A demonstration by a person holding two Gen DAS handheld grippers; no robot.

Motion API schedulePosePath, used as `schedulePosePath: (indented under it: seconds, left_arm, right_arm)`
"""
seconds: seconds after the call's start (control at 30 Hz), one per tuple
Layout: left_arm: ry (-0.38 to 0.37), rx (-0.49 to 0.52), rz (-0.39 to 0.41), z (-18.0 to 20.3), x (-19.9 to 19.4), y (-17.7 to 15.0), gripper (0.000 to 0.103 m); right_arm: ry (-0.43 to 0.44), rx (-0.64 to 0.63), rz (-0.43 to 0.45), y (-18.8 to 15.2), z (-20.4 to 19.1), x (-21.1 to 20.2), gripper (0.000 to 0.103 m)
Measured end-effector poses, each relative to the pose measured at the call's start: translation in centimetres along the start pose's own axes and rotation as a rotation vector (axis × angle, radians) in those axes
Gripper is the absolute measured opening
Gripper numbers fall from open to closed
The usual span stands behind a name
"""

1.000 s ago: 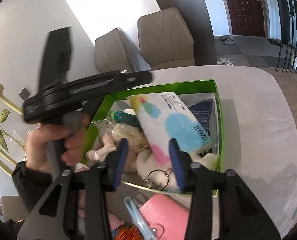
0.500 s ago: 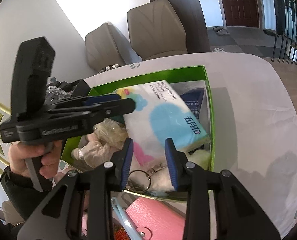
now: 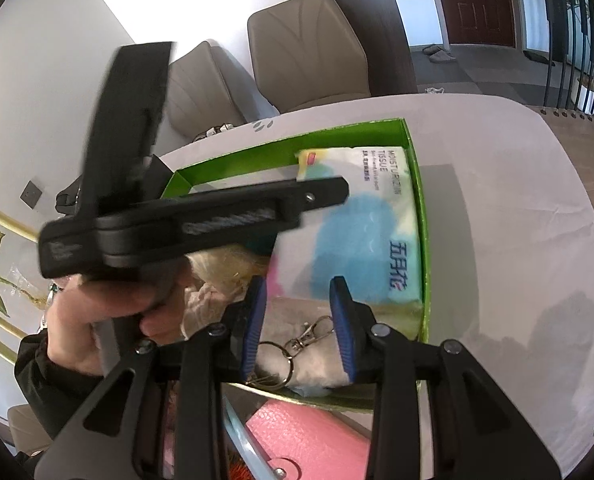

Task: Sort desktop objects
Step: 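Open the left tool to release the tissue pack into the green box, then withdraw the left tool and move it toward the pink snap wallet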

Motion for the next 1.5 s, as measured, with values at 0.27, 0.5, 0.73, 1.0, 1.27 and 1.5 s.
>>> schedulePosePath:
  seconds: [0.27, 0.5, 0.73, 1.0, 1.27, 1.5]
  left_arm:
    - [-0.026, -0.012, 0.08, 0.1, -3.2, 1.0, 0.047]
    - [-0.015, 0.072, 0.055, 1.6, -2.0, 0.4, 0.028]
    - [0.062, 0.142, -0.003, 2.6, -0.1, -0.9, 0.025]
    - [0.074, 0.135, 0.011, 3.4, -1.1, -0.3, 0.026]
    - [0.054, 0.127, 0.224, 4.1, -10.6, 1.1, 0.026]
    - [0.048, 0.085, 0.362, 3.4, -17.9, -0.1, 0.032]
  right_arm:
    - [-0.021, 0.04, 0.077, 0.9, 1.4, -1.5, 0.033]
    - [-0.039, 0.057, 0.076, 0.5, 2.3, -0.5, 0.027]
    - [-0.038, 0.051, 0.032, 0.3, 2.8, 1.2, 0.014]
    - [-0.031, 0.068, 0.044, 0.6, 2.8, 0.4, 0.019]
    - [0.02, 0.048, 0.181, 2.2, 0.4, -5.4, 0.021]
    - [0.055, 0.034, 0.262, 2.5, -0.4, -9.7, 0.034]
Point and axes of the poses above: each gripper's, at about its wrist camera, not at the fingertips, and x roughly the way its jaws point, z to its right, y to its top, the point moved 5 cm from there along x, roughly the way its jaws point, and after that the axes turned 7 degrees about z, right-handed, at the moved point
